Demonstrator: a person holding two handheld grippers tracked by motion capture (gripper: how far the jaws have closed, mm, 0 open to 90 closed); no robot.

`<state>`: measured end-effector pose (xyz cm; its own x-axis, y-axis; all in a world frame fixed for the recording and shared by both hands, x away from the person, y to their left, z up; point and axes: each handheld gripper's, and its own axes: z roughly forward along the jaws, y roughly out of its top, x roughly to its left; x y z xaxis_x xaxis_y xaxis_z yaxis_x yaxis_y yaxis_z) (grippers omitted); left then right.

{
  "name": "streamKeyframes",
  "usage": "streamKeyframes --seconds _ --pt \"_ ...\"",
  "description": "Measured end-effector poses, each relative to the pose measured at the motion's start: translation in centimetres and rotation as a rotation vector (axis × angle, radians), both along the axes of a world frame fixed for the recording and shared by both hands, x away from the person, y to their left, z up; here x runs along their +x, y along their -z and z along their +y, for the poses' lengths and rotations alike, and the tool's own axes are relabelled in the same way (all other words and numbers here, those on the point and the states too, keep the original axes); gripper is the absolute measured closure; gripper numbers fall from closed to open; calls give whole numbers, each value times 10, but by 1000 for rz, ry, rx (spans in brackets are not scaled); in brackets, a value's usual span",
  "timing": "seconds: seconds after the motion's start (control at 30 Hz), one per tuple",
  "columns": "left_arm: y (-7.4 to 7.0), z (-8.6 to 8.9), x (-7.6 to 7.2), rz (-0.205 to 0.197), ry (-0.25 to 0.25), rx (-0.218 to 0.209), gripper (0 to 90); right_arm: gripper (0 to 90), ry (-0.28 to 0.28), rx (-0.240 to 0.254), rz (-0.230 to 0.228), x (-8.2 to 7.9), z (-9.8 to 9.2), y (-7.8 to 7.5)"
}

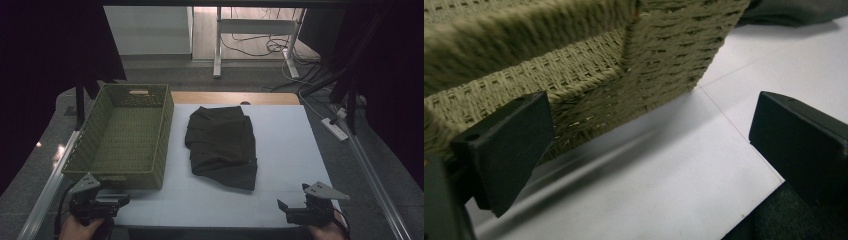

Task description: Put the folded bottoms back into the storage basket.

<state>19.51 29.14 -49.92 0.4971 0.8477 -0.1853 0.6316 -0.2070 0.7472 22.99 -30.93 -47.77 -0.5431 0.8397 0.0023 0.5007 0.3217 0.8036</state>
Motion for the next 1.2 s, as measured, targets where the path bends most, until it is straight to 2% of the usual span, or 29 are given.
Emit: streamKeyframes --seconds 0.1,0.23,0.43,0.53,0.7,0.97,1.1,1.2 --pt "0 -5 0 0 11 46 39 0 6 23 5 1 -2 0" --pt "0 -7 0 3 18 57 41 0 7 34 15 1 -3 0" --pt "0 -7 1 7 18 59 50 0 10 38 21 2 -3 0" --pt "0 -7 1 12 18 61 53 0 10 24 14 2 -2 1" --pt "0 -7 2 15 37 59 54 0 2 16 9 1 -1 1" --pt "0 -8 1 16 50 63 4 0 -4 30 20 2 -2 1" --pt "-1 -10 0 20 75 25 0 0 -11 28 19 2 -1 0" --pt "-2 -11 0 15 83 23 0 0 -14 26 20 2 -1 0"
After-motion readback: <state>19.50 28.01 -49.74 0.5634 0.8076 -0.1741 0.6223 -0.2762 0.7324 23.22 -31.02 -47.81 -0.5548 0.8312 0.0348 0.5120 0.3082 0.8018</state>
